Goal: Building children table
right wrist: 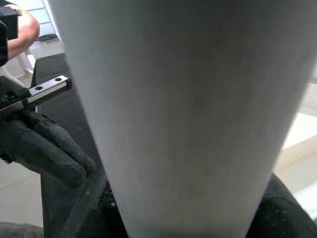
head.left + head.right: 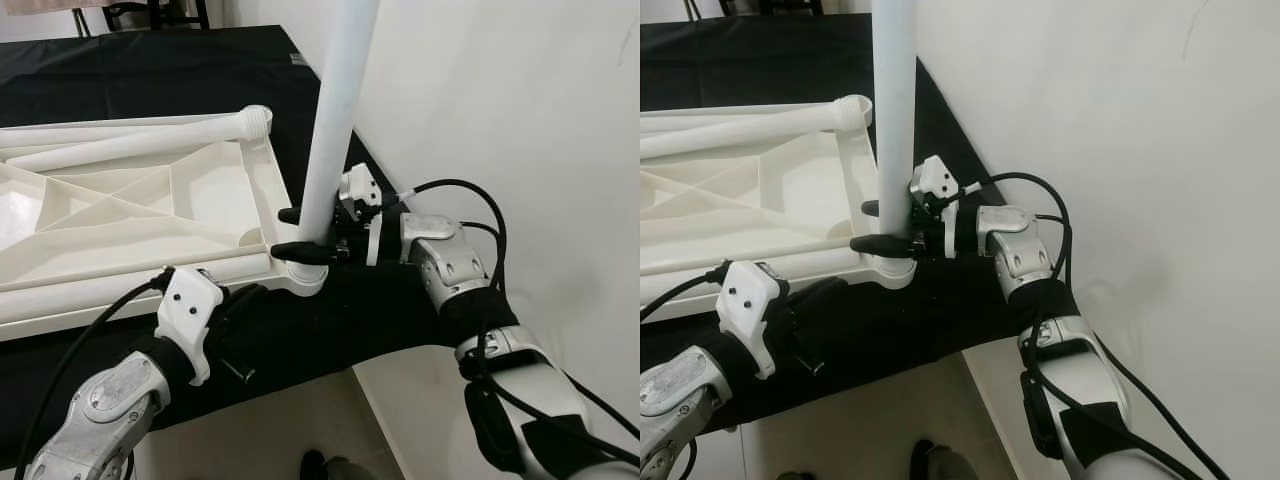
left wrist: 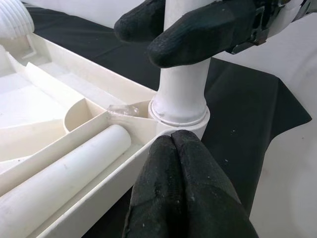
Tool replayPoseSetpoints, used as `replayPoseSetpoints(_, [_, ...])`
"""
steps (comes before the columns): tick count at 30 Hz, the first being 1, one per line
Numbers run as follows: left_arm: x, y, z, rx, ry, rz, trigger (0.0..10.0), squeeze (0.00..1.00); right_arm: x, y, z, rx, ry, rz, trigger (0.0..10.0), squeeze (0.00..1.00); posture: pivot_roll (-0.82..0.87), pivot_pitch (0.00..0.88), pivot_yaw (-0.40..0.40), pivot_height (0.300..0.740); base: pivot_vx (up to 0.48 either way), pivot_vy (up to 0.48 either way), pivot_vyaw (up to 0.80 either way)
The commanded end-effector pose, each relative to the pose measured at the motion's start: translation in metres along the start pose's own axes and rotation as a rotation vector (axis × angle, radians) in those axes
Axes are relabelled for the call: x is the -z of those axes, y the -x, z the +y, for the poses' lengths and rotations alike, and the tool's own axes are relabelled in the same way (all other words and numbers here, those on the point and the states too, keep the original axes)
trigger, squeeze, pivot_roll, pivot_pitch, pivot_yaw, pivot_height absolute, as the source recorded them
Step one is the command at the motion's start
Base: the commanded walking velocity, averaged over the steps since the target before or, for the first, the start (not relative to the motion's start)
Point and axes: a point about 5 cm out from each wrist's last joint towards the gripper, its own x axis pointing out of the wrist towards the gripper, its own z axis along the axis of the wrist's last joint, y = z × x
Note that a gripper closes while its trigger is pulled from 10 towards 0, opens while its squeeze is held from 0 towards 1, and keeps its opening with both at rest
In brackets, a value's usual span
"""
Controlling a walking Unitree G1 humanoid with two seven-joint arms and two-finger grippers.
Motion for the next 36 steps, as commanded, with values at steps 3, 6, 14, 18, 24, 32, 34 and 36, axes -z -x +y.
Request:
replayPoseSetpoints(3, [0.001,0.002,-0.004,0.002,-0.003,0.006,10.0,0.0,0.0,0.003,0.002,-0.066,0.0,0.001,0.0,0.0,0.12,0.214,-0.158,0.74,0.0,0.0,0.0])
replayPoseSetpoints(6, [0.0,0.001,-0.004,0.003,-0.002,0.004,10.0,0.0,0.002,0.006,0.003,-0.058,-0.001,0.005,0.0,0.0,0.12,0.214,-0.162,0.74,0.0,0.0,0.0])
replayPoseSetpoints(14, [0.002,0.002,-0.004,0.007,0.007,0.003,10.0,0.0,0.038,0.003,0.013,0.396,-0.08,0.004,0.0,0.0,0.07,0.234,-0.164,0.74,0.0,0.0,0.0])
replayPoseSetpoints(18, [0.002,0.002,-0.005,0.02,0.012,0.006,10.0,0.0,0.085,-0.005,0.051,0.801,-0.199,0.082,0.0,0.0,0.07,0.241,-0.153,0.74,0.0,0.0,0.0])
replayPoseSetpoints(24, [0.003,0.0,-0.005,0.027,0.015,0.007,10.0,0.0,0.079,-0.017,0.051,0.775,-0.107,0.113,0.0,0.0,0.06,0.232,-0.148,0.74,0.0,0.0,0.0])
replayPoseSetpoints(32, [0.001,-0.003,-0.007,0.041,0.014,-0.001,10.0,0.0,0.07,-0.031,0.056,0.573,-0.177,0.064,10.0,0.78,0.07,0.23,-0.14,0.74,0.0,0.0,0.0])
replayPoseSetpoints(34, [0.0,-0.003,-0.007,0.041,0.014,-0.002,10.0,0.0,0.068,-0.032,0.058,0.575,-0.177,0.063,10.0,0.78,0.07,0.23,-0.14,0.74,0.0,0.0,0.0])
replayPoseSetpoints(36, [0.002,-0.003,-0.008,0.042,0.013,0.002,10.0,0.0,0.045,-0.032,0.047,0.472,-0.123,-0.015,10.0,1.0,0.09,0.233,-0.139,0.74,0.0,0.0,0.0])
